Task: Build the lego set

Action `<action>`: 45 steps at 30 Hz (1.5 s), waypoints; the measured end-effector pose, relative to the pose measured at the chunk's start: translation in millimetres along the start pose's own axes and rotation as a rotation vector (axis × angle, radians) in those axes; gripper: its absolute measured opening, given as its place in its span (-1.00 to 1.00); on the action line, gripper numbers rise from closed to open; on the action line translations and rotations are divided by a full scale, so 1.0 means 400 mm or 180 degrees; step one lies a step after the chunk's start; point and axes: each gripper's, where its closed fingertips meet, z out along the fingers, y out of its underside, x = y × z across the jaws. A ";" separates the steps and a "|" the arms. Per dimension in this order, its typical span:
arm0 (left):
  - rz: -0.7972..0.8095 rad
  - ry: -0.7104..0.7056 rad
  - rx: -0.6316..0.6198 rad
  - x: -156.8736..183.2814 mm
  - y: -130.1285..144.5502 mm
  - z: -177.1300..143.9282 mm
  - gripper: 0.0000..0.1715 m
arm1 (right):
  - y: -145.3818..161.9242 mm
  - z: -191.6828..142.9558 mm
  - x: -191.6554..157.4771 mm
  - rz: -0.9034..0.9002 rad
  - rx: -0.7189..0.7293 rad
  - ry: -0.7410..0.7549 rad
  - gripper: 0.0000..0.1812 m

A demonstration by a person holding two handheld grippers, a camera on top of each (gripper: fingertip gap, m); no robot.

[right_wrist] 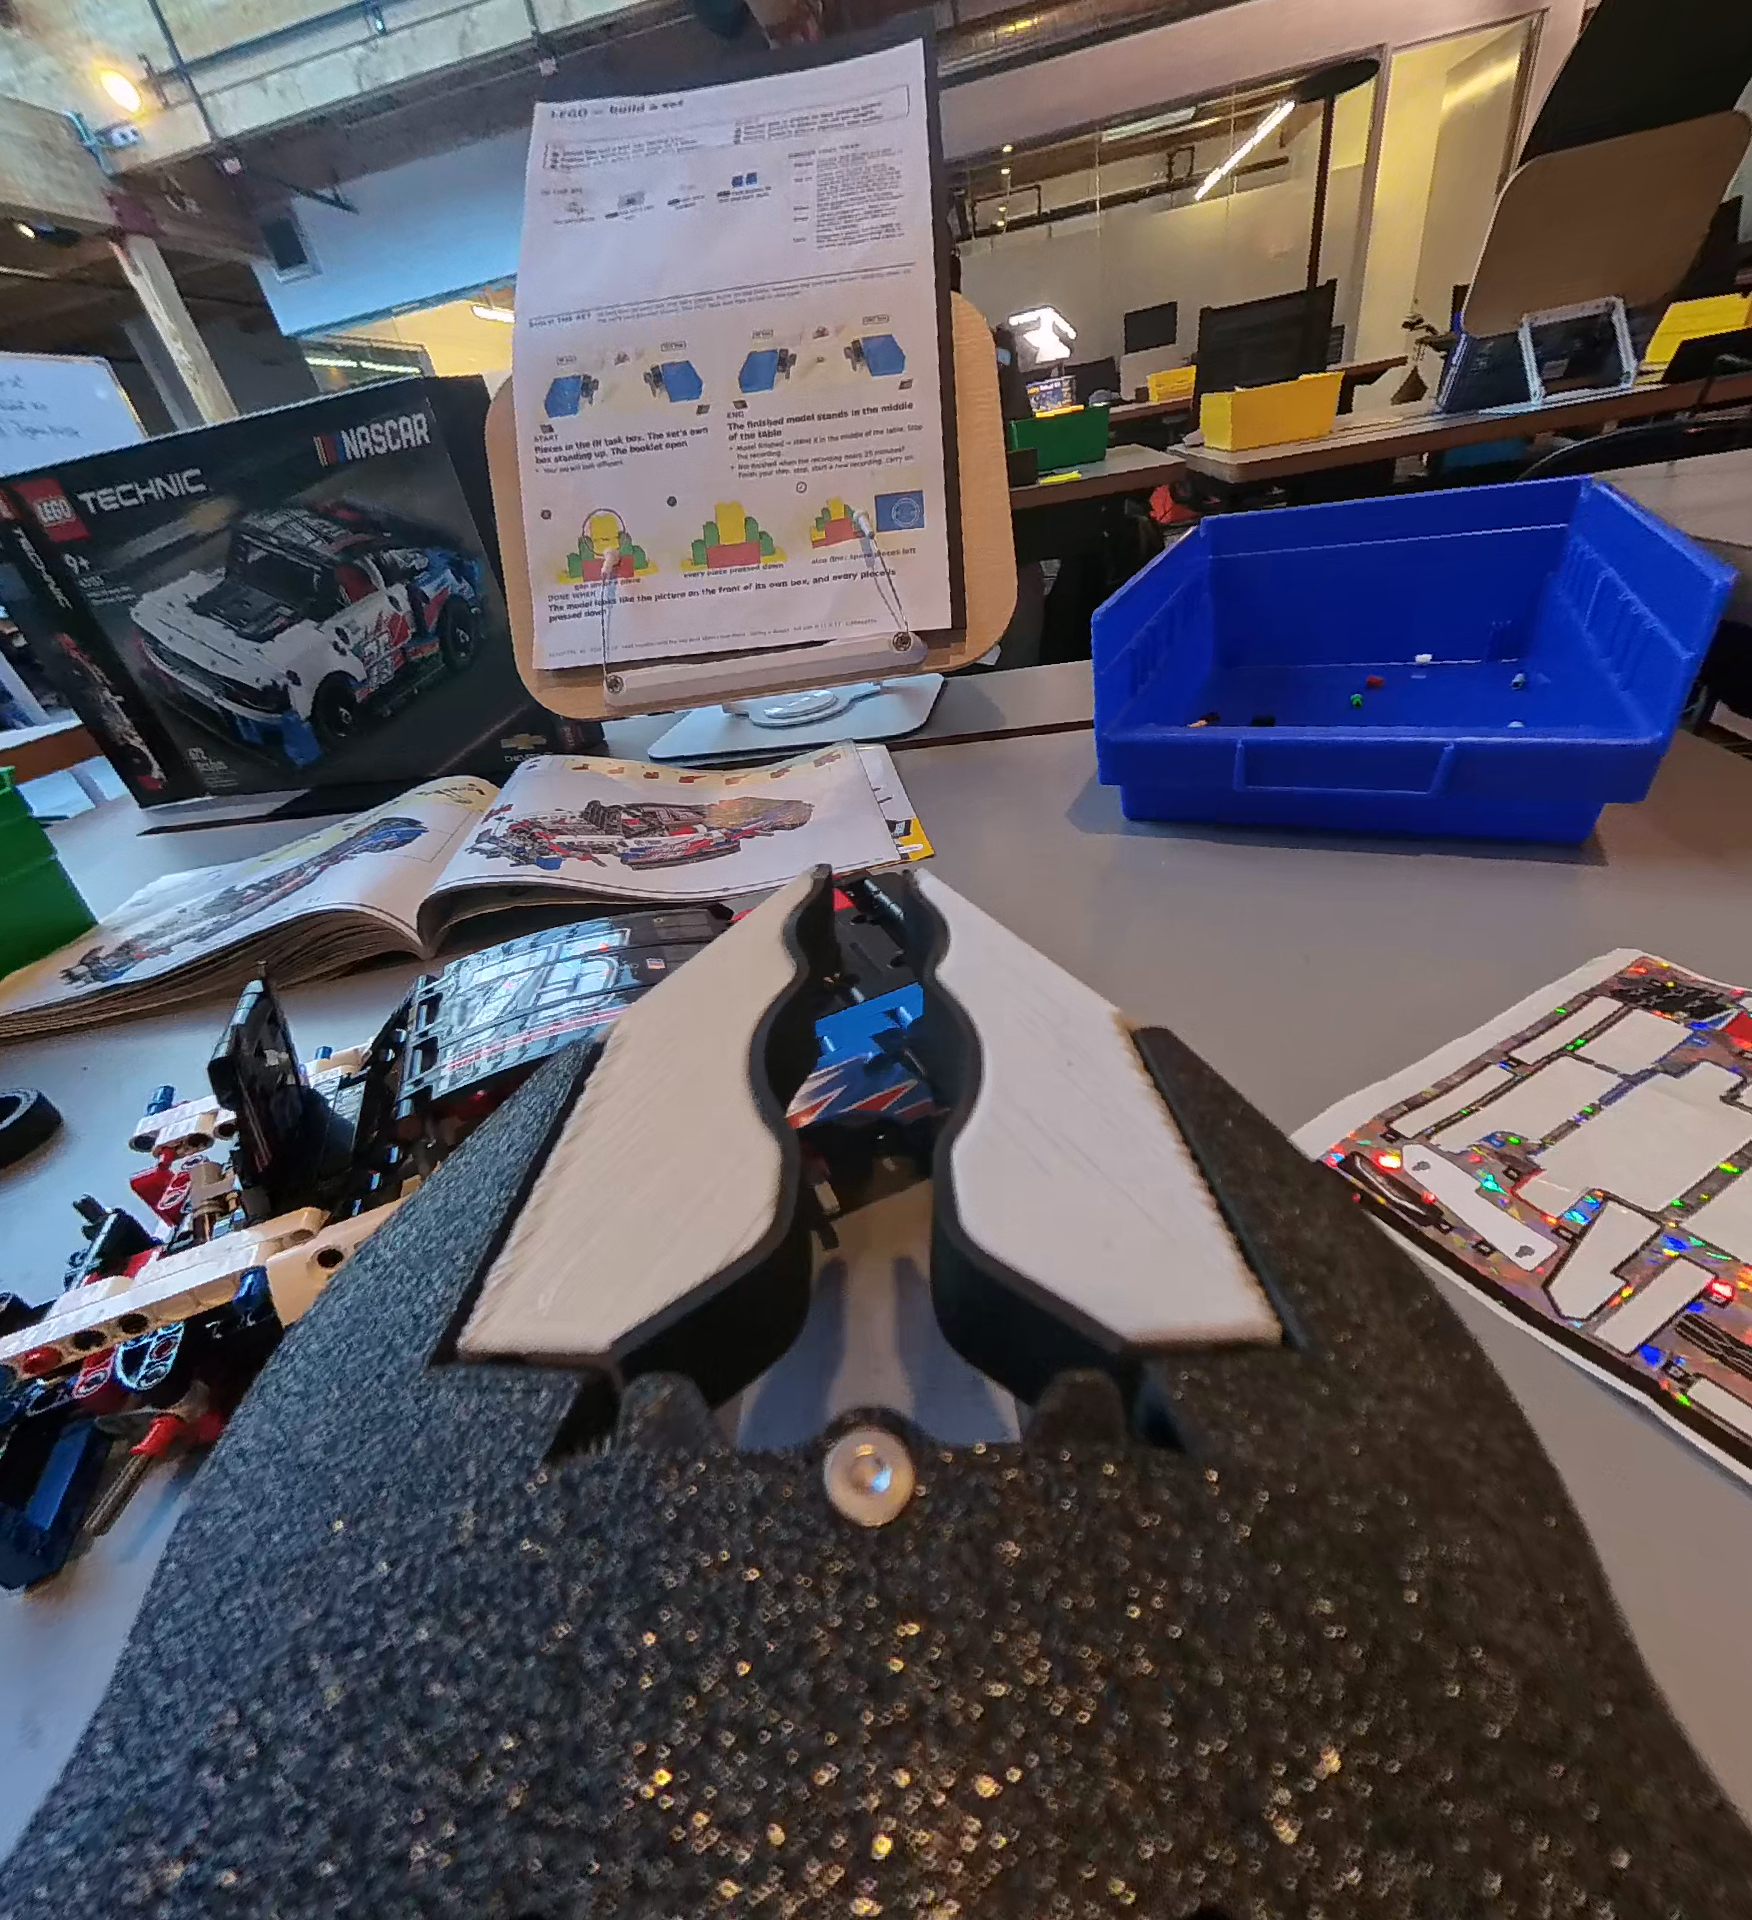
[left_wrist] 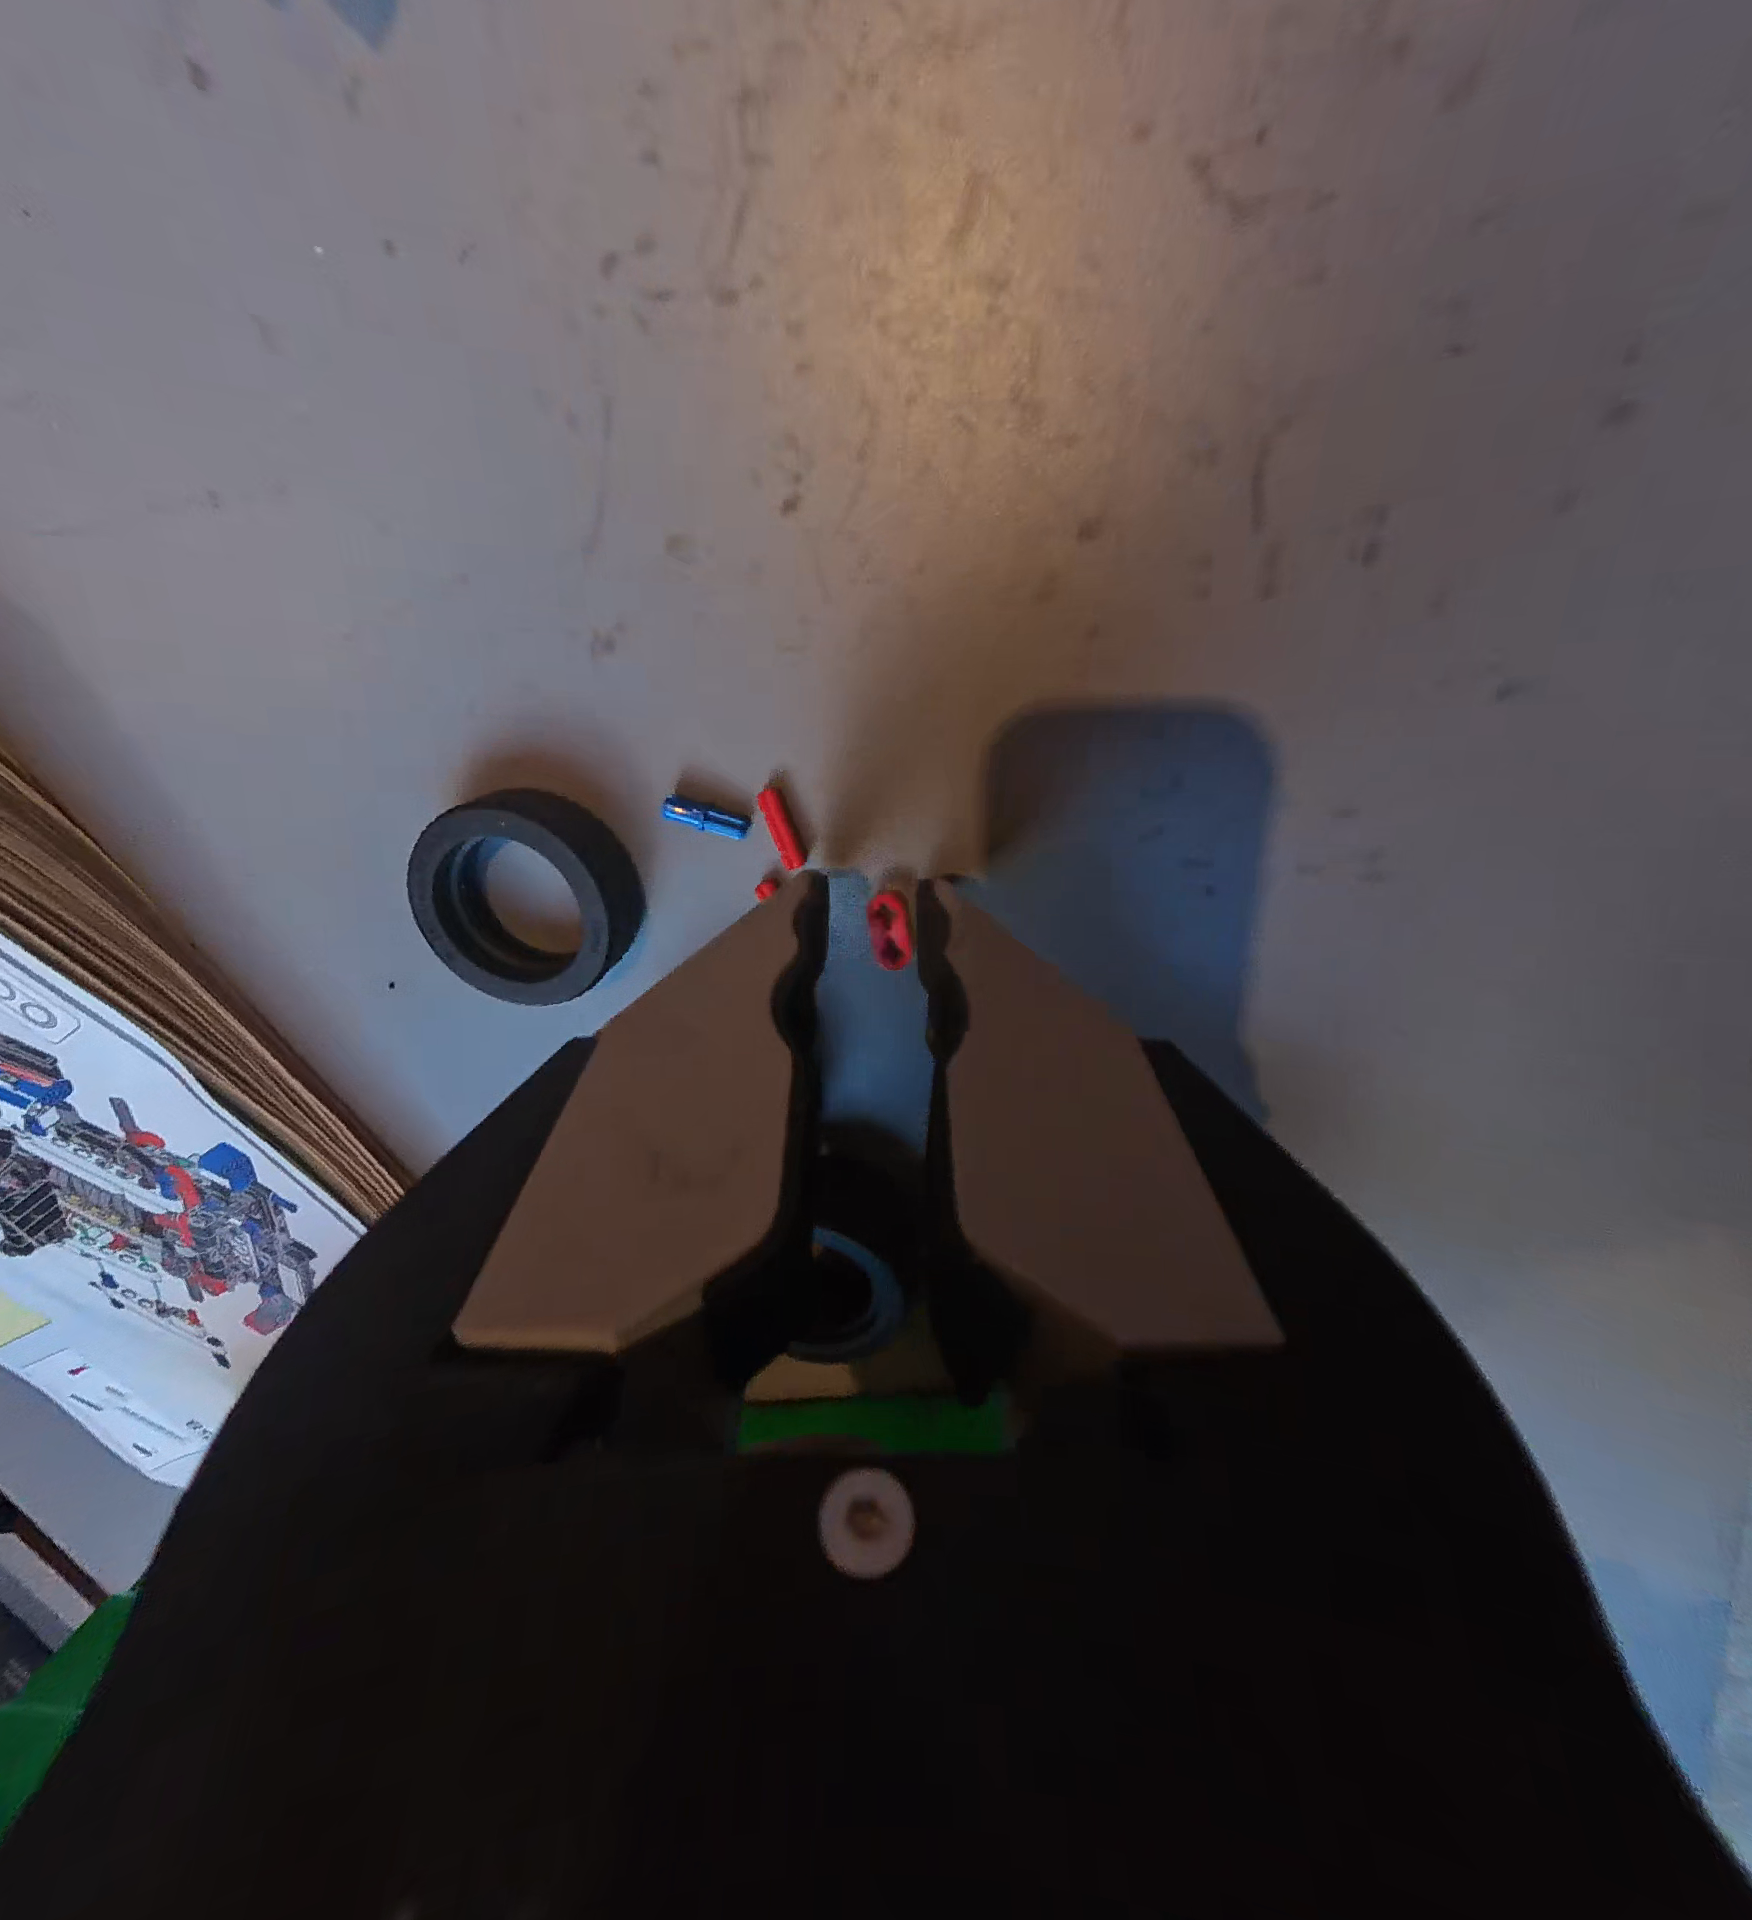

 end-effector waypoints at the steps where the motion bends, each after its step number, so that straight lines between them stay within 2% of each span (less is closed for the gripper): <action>1: -0.0003 -0.0024 0.0019 -0.002 0.000 -0.002 -0.84 | -0.001 -0.002 -0.001 -0.0014 0.0001 0.0004 -0.87; 4: -0.0096 -0.0098 0.0072 -0.002 0.002 -0.021 -0.73 | -0.007 -0.009 0.000 -0.0076 0.0026 0.0045 -0.87; 7: -0.0238 -0.0360 0.0264 -0.001 -0.004 -0.078 -0.72 | -0.004 -0.014 0.009 -0.0115 0.0007 0.0097 -0.87; 10: -0.0518 -0.0754 0.0730 0.001 -0.027 -0.166 -0.76 | 0.007 -0.019 0.019 -0.0137 -0.0047 0.0147 -0.87; 14: -0.1269 -0.1410 0.1435 -0.028 -0.033 -0.273 -0.81 | 0.006 -0.030 0.019 -0.0178 -0.0055 0.0181 -0.87; 17: -0.1781 -0.1601 0.1722 -0.038 0.000 -0.312 -0.74 | 0.007 -0.028 0.021 -0.0237 -0.0057 0.0205 -0.87; 19: -0.1973 -0.1677 0.1851 -0.041 0.024 -0.344 -0.67 | 0.008 -0.021 0.023 -0.0273 -0.0067 0.0215 -0.87; 23: -0.2279 -0.1926 0.1978 -0.060 0.099 -0.400 -0.67 | 0.015 -0.004 0.020 -0.0347 -0.0119 0.0223 -0.86; 26: -0.2540 -0.2147 0.2017 -0.084 0.169 -0.416 -0.67 | 0.017 0.000 0.021 -0.0357 -0.0132 0.0246 -0.86; 30: -0.3004 -0.2145 0.2229 -0.100 0.243 -0.419 -0.67 | 0.022 0.005 0.034 -0.0294 -0.0186 0.0322 -0.85; 35: -0.3463 -0.2551 0.2075 -0.114 0.394 -0.452 -0.57 | 0.024 0.010 0.028 -0.0369 -0.0201 0.0312 -0.86; 36: -0.3524 -0.2649 0.1929 -0.116 0.435 -0.460 -0.50 | 0.025 0.012 0.026 -0.0383 -0.0211 0.0305 -0.86; 39: -0.3660 -0.3069 0.1388 -0.125 0.575 -0.508 -0.53 | 0.028 0.018 0.016 -0.0440 -0.0231 0.0256 -0.86; 42: -0.3810 -0.2749 0.1311 -0.143 0.624 -0.502 -0.41 | 0.028 0.021 0.008 -0.0453 -0.0227 0.0201 -0.86; 44: -0.3776 -0.2527 0.1212 -0.152 0.636 -0.478 -0.47 | 0.027 0.022 0.007 -0.0423 -0.0214 0.0178 -0.86; 45: -0.3693 -0.2411 0.1096 -0.153 0.640 -0.461 -0.58 | 0.027 0.023 0.006 -0.0403 -0.0215 0.0163 -0.86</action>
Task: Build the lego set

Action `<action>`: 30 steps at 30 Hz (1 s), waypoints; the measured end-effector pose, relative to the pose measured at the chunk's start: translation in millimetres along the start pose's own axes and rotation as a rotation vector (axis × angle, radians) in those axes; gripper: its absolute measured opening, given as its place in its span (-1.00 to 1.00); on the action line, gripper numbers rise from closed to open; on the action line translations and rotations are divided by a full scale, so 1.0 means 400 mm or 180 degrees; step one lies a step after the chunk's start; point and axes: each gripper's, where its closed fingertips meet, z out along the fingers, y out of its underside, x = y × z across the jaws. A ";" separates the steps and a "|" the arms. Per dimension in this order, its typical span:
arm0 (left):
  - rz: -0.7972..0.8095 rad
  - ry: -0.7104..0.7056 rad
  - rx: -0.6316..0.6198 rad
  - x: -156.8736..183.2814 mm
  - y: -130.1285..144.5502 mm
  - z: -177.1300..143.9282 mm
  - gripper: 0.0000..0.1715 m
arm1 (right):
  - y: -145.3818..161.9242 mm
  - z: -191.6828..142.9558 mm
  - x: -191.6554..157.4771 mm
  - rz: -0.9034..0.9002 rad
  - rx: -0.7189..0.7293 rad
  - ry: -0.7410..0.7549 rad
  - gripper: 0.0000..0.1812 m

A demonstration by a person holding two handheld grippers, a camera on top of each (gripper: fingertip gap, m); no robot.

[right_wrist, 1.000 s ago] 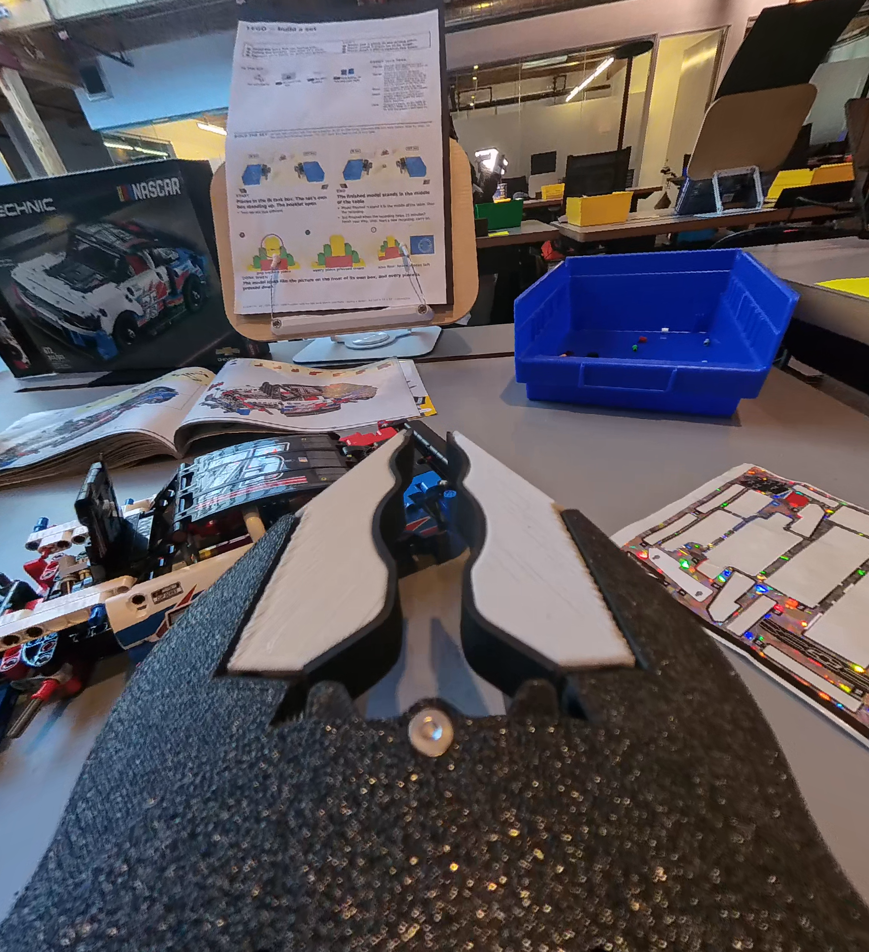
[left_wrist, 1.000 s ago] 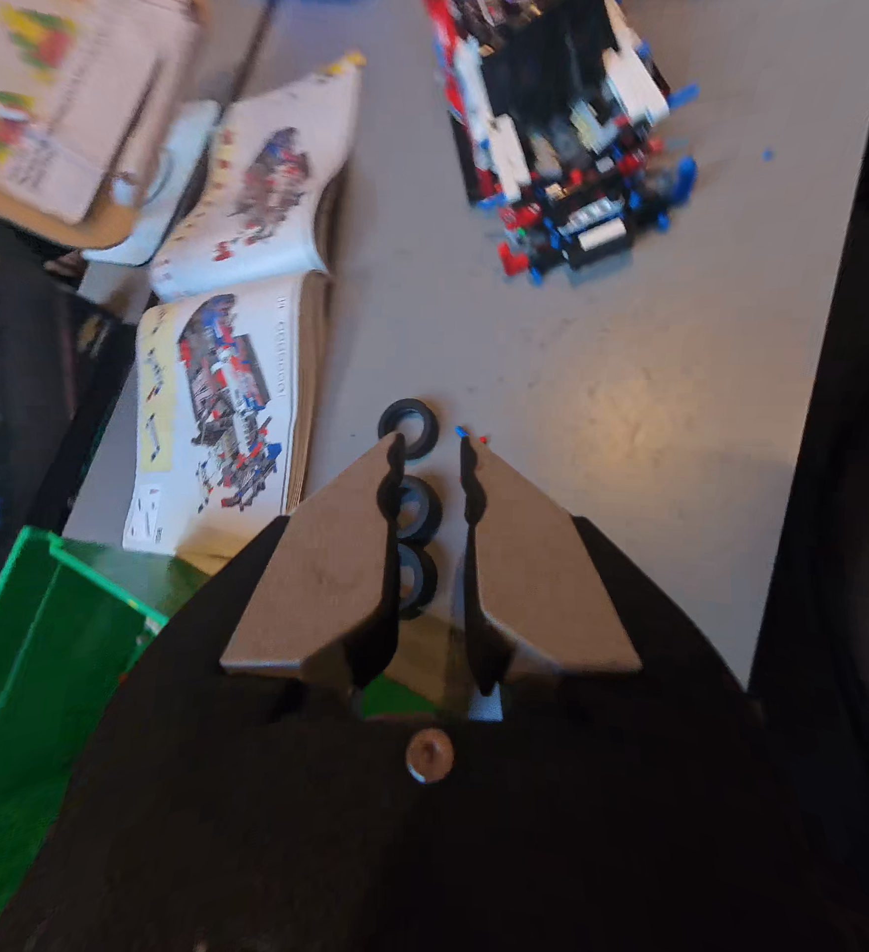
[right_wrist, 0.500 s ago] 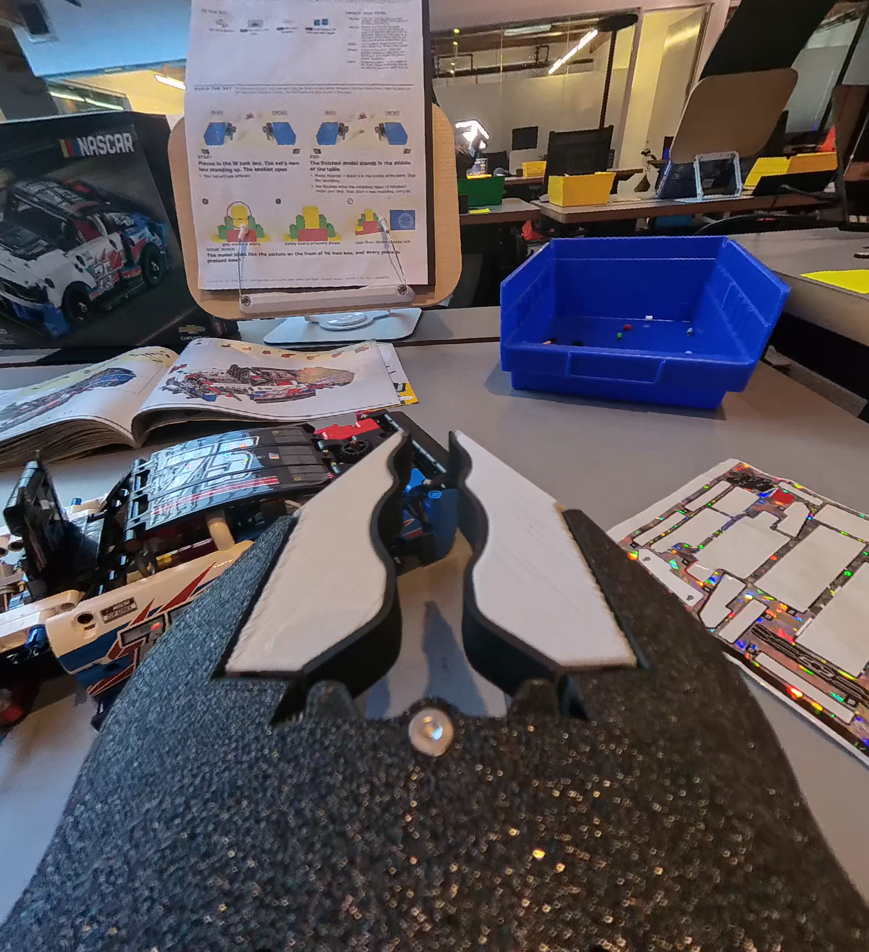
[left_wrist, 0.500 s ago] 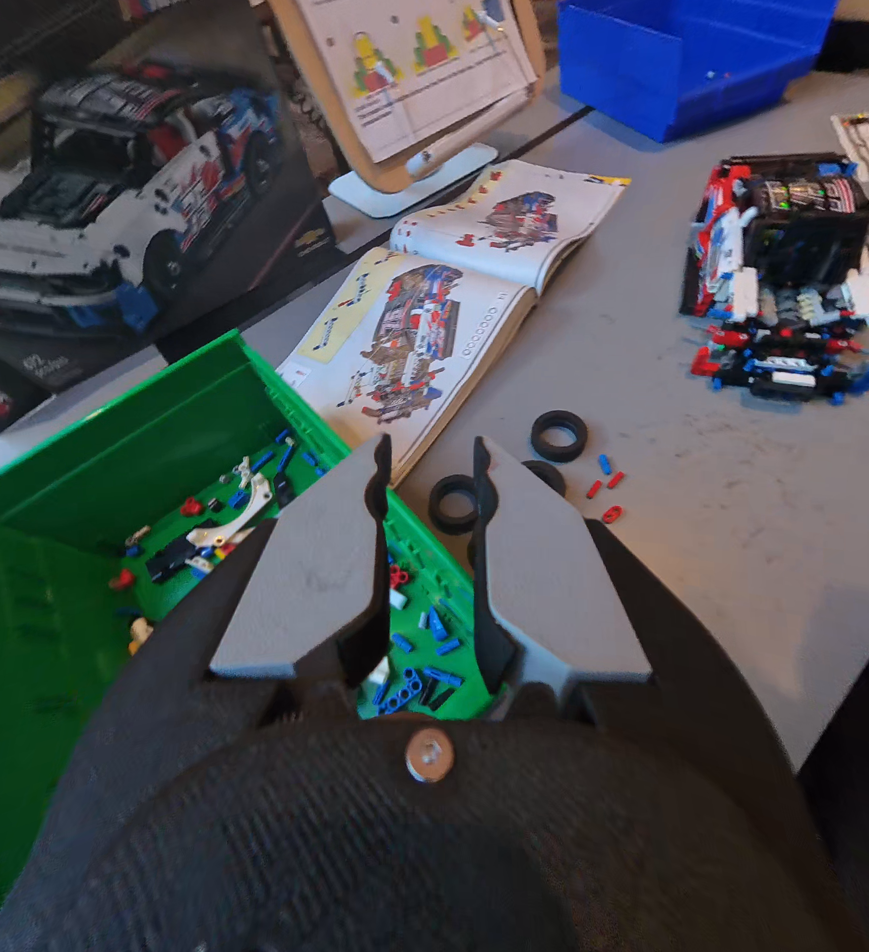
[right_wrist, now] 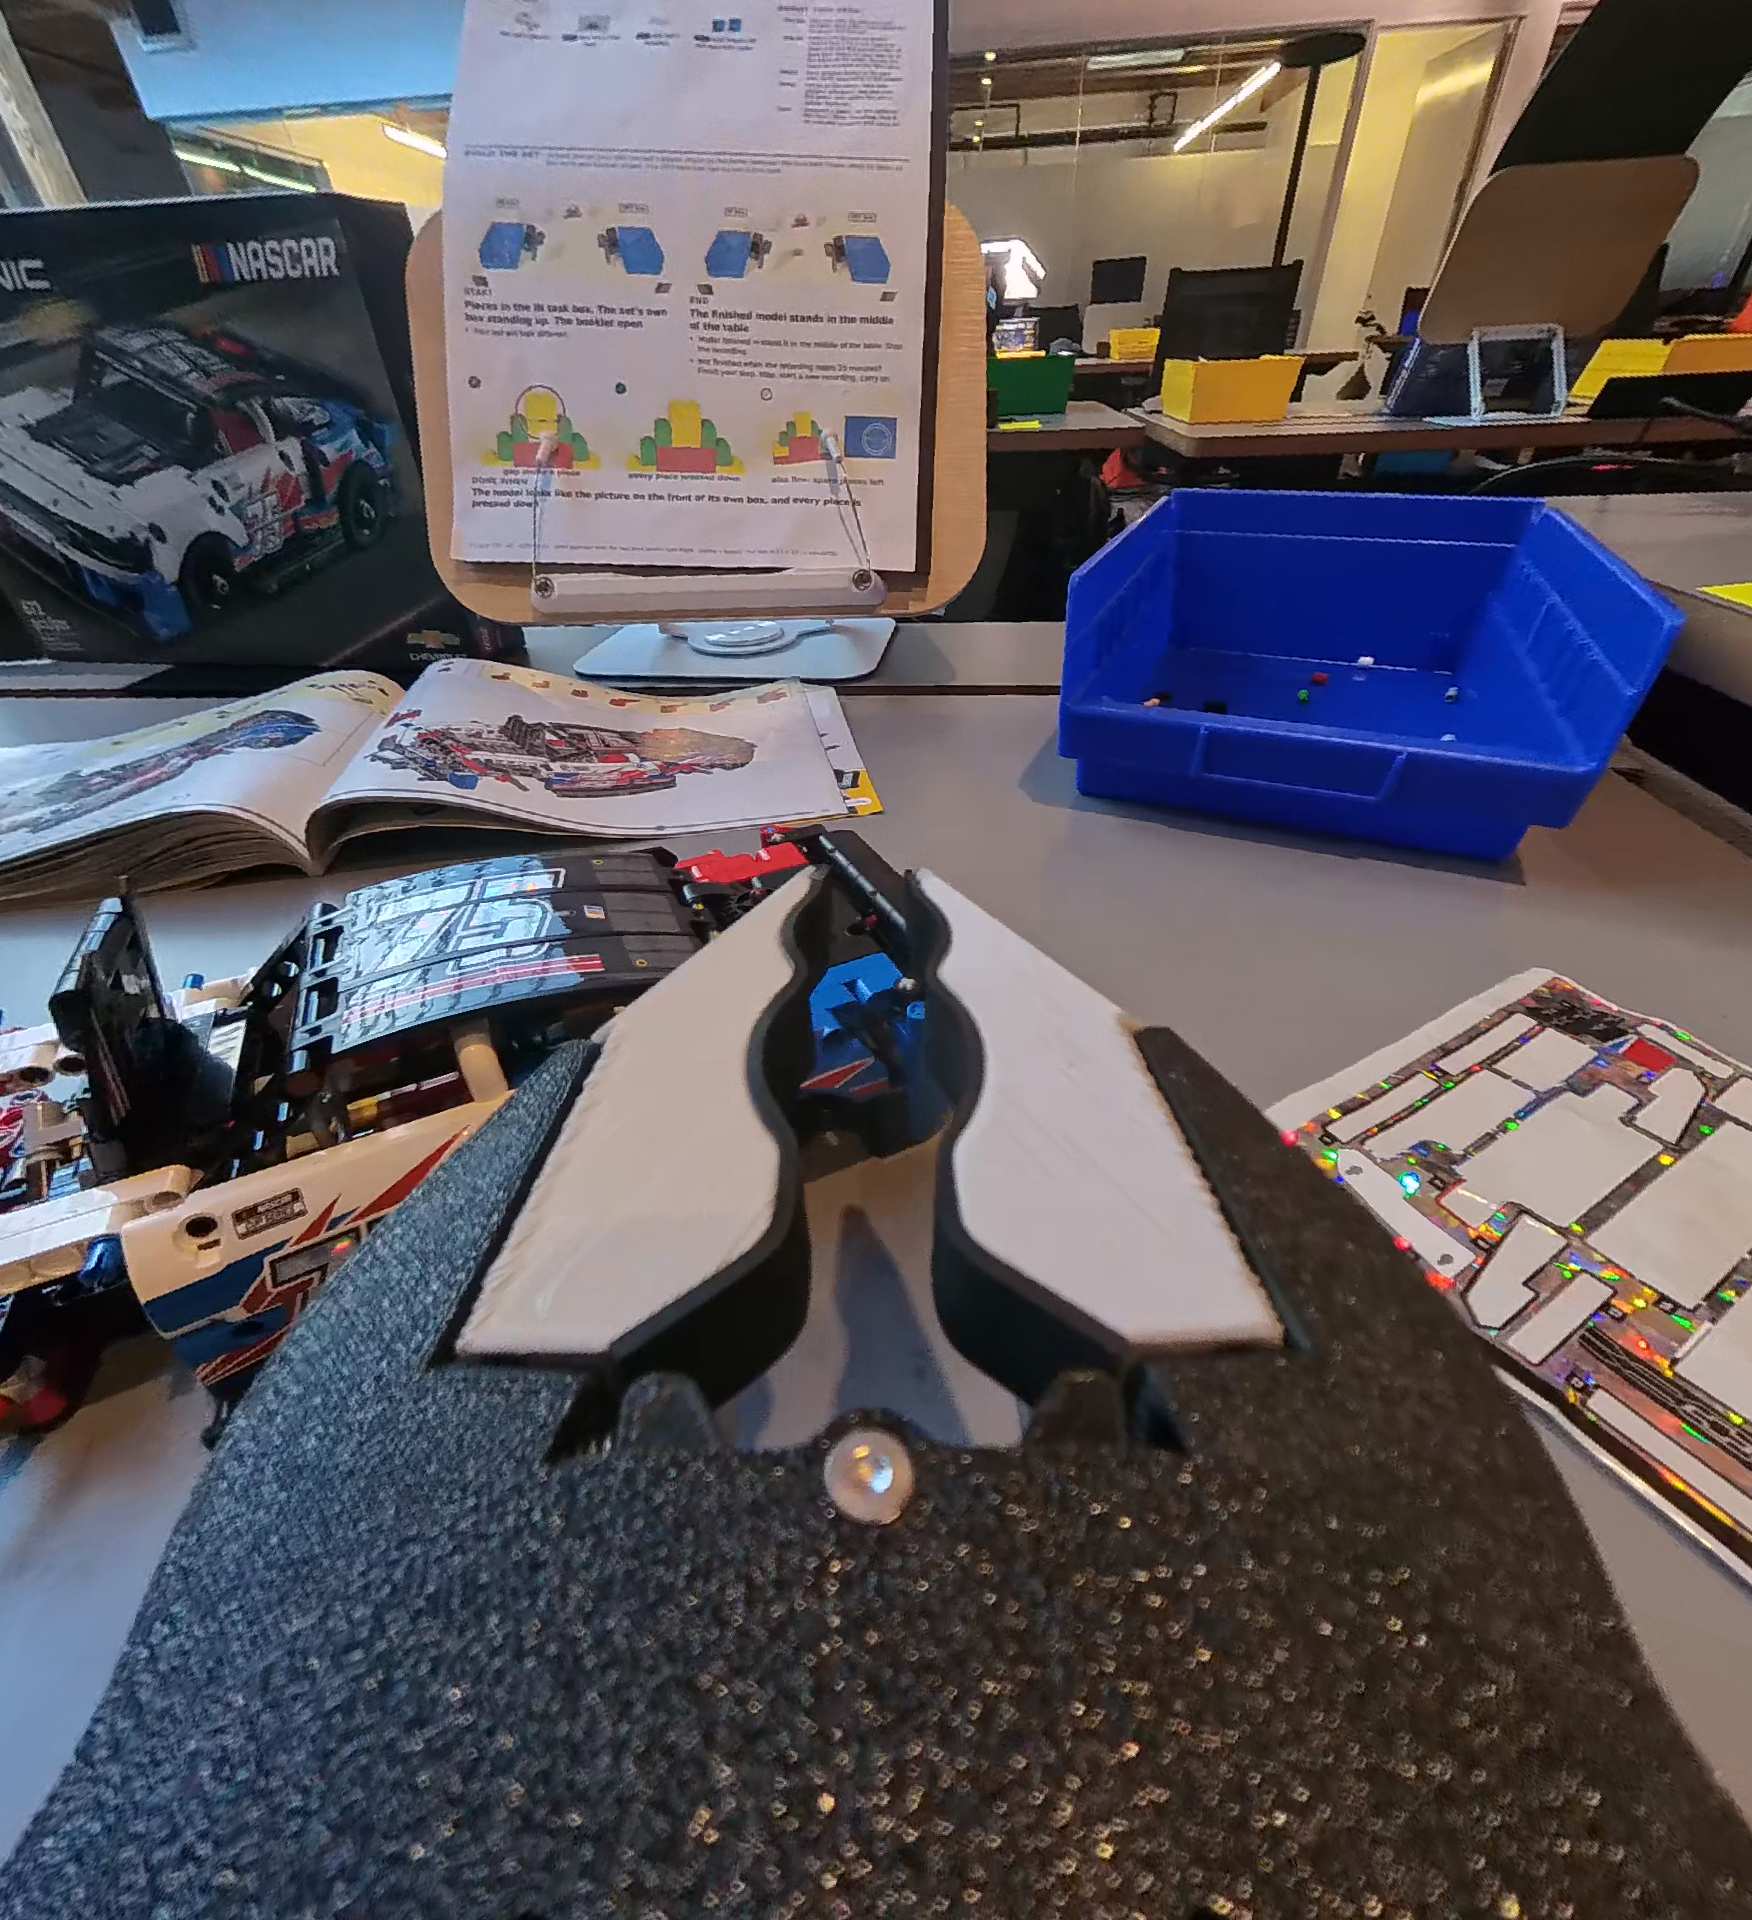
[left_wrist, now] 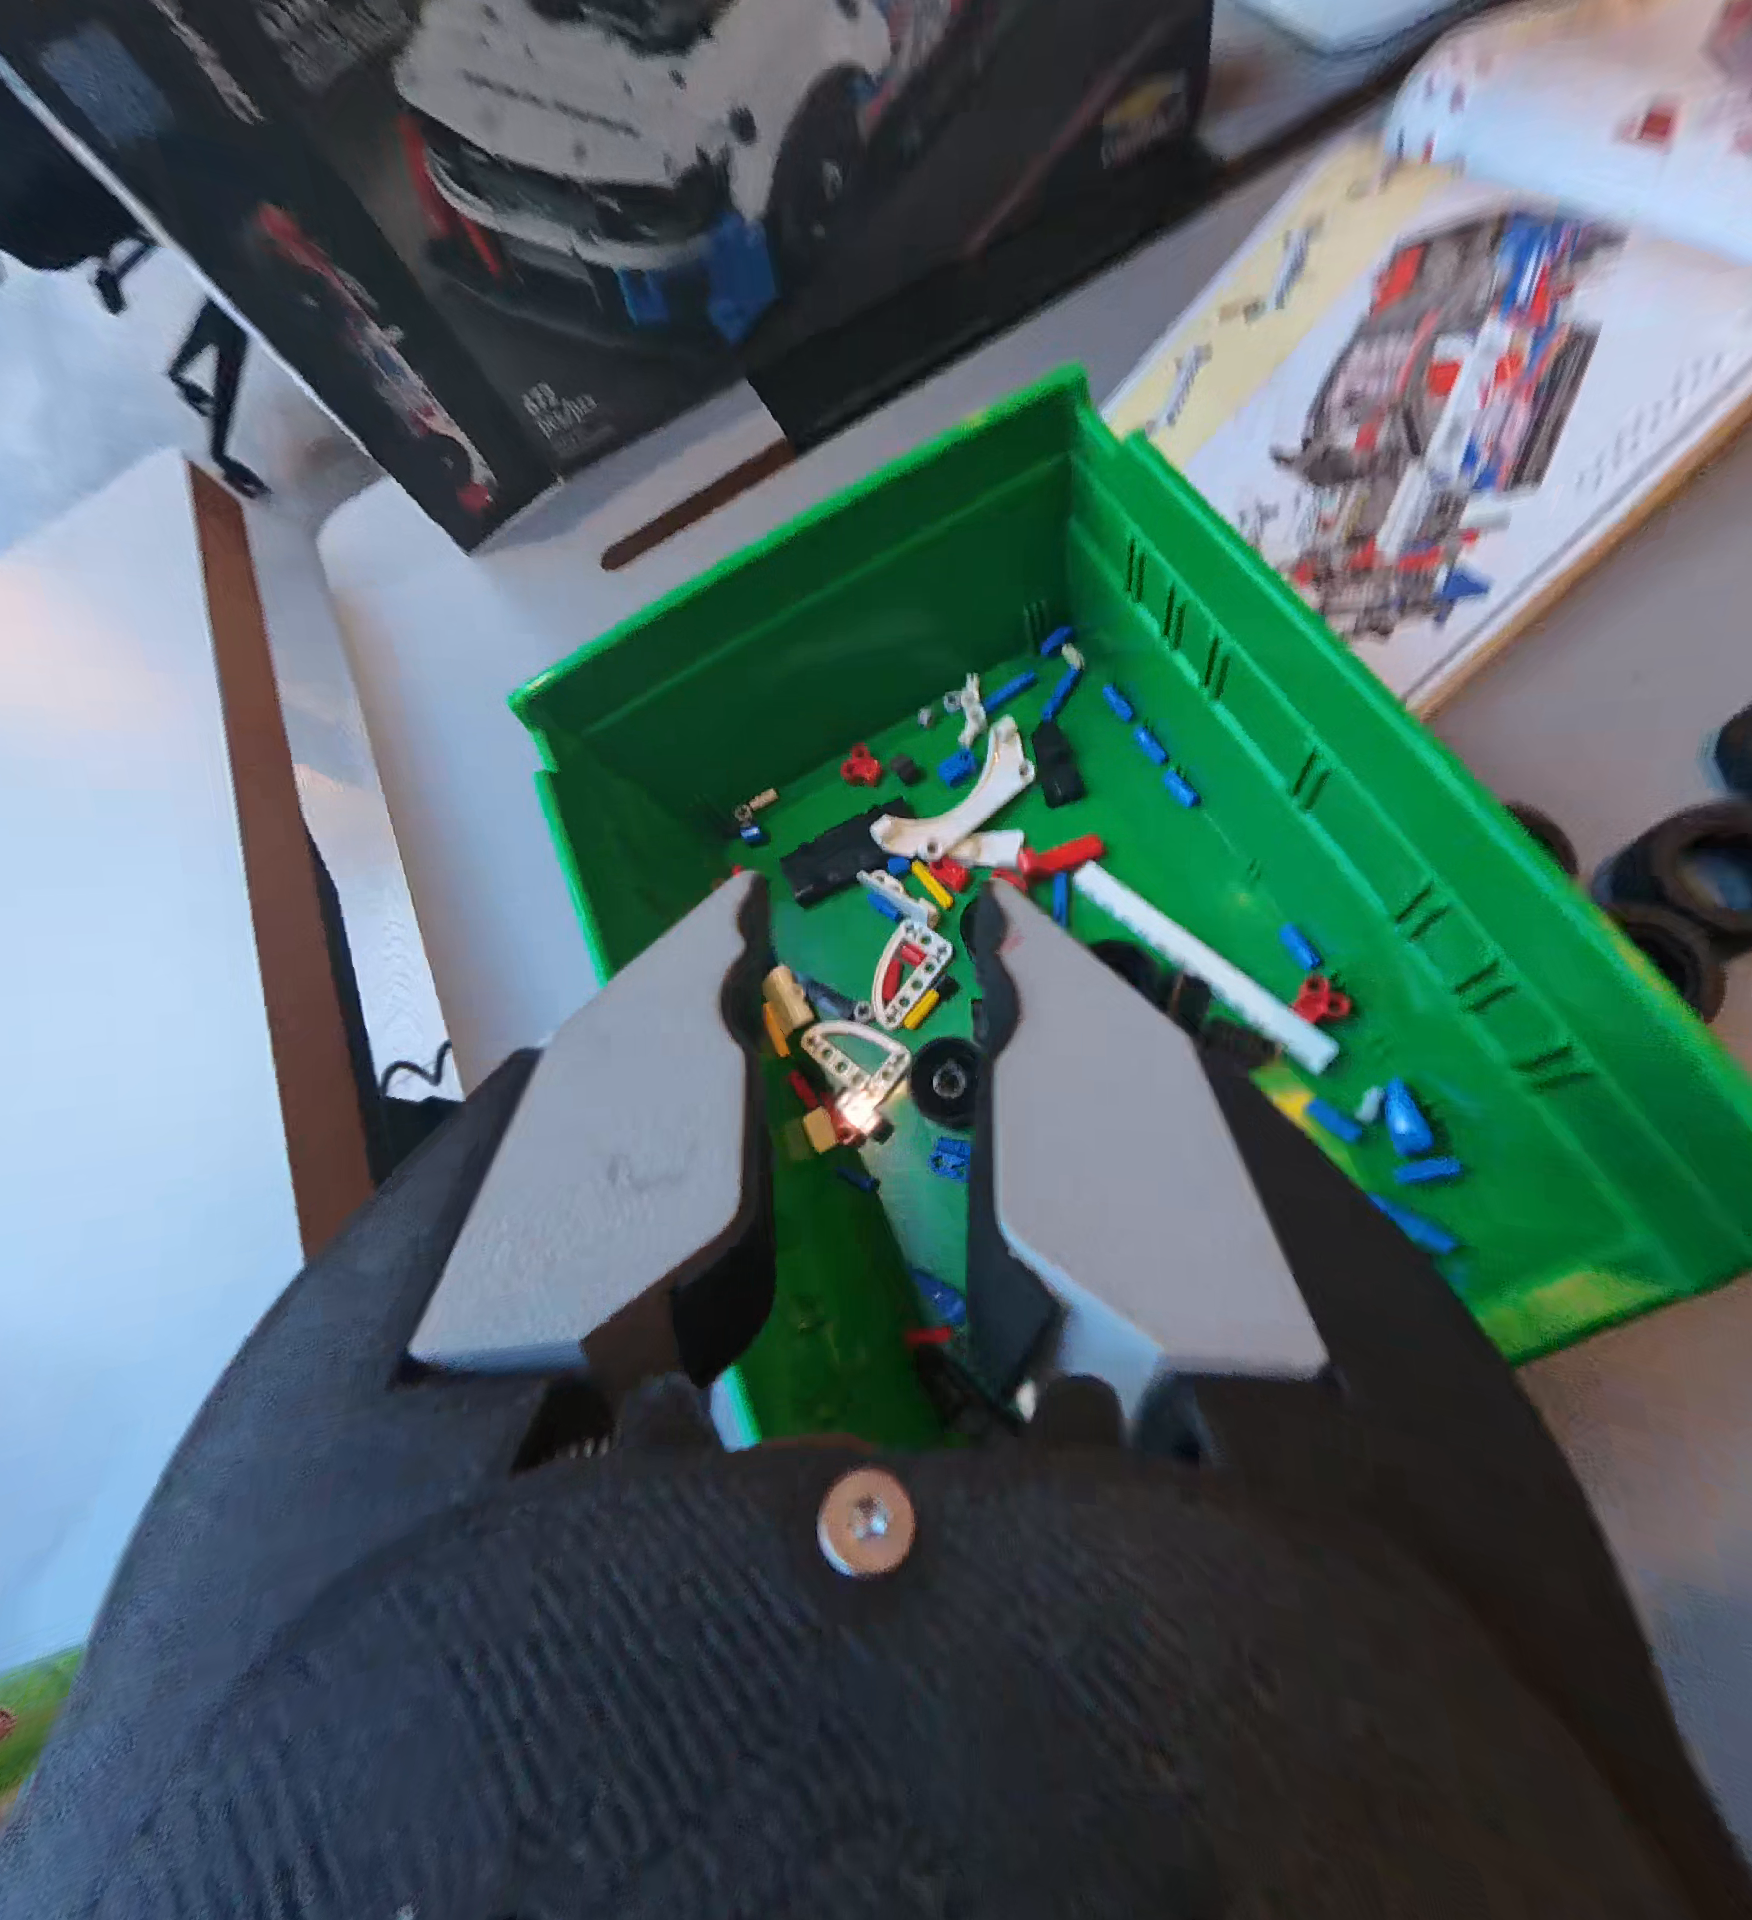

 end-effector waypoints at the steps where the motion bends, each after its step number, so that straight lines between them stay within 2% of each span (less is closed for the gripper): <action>1: 0.0132 -0.0006 -0.0136 -0.005 0.015 0.015 -0.77 | 0.001 0.001 0.000 0.0013 -0.0006 -0.0005 -0.86; 2: 0.0249 -0.0044 -0.0295 -0.016 0.031 0.030 -0.92 | 0.001 0.001 0.001 0.0021 -0.0008 -0.0003 -0.86; 3: 0.0340 -0.0058 -0.0473 -0.025 0.050 0.043 -0.94 | 0.001 0.001 0.001 0.0023 -0.0008 -0.0005 -0.86; 5: 0.0502 0.0017 -0.0886 -0.033 0.094 0.064 -0.89 | 0.001 0.002 -0.001 0.0014 -0.0011 -0.0012 -0.86; 7: 0.0572 0.0010 -0.1096 -0.043 0.117 0.080 -0.88 | 0.001 0.001 -0.003 -0.0010 -0.0011 -0.0011 -0.86; 9: 0.0631 0.0189 -0.1336 -0.026 0.146 0.091 -0.89 | 0.001 0.001 -0.006 -0.0044 -0.0007 -0.0010 -0.86; 13: 0.1047 0.0288 -0.1935 -0.024 0.210 0.111 -0.89 | -0.001 -0.002 -0.013 -0.0101 0.0016 -0.0017 -0.86; 17: 0.1319 0.0232 -0.2413 -0.036 0.251 0.136 -0.89 | 0.003 0.002 -0.014 -0.0060 -0.0023 -0.0052 -0.86; 19: 0.1332 0.0202 -0.2396 -0.035 0.244 0.150 -0.89 | 0.000 0.001 -0.015 -0.0029 0.0001 -0.0066 -0.86; 22: 0.1200 0.0323 -0.2174 -0.013 0.219 0.172 -0.89 | -0.002 -0.002 -0.014 -0.0017 0.0027 -0.0062 -0.86; 26: 0.1147 0.0257 -0.1960 -0.014 0.187 0.203 -0.88 | -0.001 0.000 -0.015 -0.0029 0.0010 -0.0063 -0.86; 28: 0.1253 0.0414 -0.1776 0.015 0.165 0.223 -0.85 | 0.001 0.002 -0.016 -0.0044 -0.0009 -0.0058 -0.86; 30: 0.1304 0.0529 -0.1768 0.039 0.155 0.242 -0.85 | 0.002 0.004 -0.018 -0.0051 -0.0020 -0.0054 -0.86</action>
